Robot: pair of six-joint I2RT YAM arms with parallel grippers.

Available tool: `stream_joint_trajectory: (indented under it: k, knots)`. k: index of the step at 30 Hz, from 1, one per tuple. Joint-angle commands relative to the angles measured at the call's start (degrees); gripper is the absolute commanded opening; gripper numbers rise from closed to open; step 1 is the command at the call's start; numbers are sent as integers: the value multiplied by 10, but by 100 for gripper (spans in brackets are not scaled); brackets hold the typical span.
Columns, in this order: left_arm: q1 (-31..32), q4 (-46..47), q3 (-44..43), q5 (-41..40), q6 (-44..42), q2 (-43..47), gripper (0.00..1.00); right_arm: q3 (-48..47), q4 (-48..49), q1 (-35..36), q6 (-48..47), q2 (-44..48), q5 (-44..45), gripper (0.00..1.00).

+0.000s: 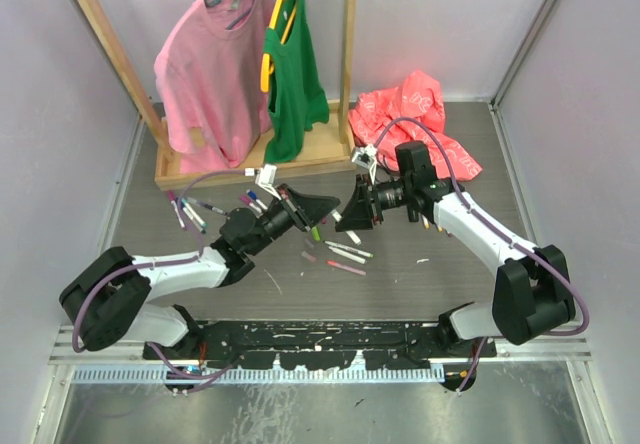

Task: Open the pen caps
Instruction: Open the pen cap from the pen.

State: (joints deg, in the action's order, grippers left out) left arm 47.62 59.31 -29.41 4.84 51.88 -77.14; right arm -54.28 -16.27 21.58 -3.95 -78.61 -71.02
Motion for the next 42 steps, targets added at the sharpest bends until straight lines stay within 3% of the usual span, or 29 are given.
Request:
stream_joint_trajectory:
  k: [1,8,13,16,22,25,27,33,37,42]
  knots:
    - [2,68,2,-39,-20,1,0,3,26,3,6,20,-8,27]
    - [-12,61,9,-84,-51,37,0,-15,-18,4,-26,3,-3,2]
    - [-103,-23,-27,-87,-71,120,0,-38,-74,4,-66,-21,0,1]
    - [-150,-17,-43,-100,-73,143,0,-43,-89,4,-79,-30,1,1]
    - [-192,-49,-70,-81,-82,188,0,-60,-134,4,-124,-42,44,1]
    - [-192,-125,-42,-72,-80,239,0,-78,-182,4,-173,-40,161,1]
    - [-192,-204,-7,-83,-69,295,0,-82,-200,3,-198,-33,291,1]
    - [-192,-474,78,-83,0,454,0,-18,-193,-14,-231,-5,543,1]
    - [-192,-605,110,-88,53,513,0,25,-193,-51,-219,15,583,2]
    - [-192,-726,97,-124,102,501,0,49,-188,-70,-212,15,581,5]
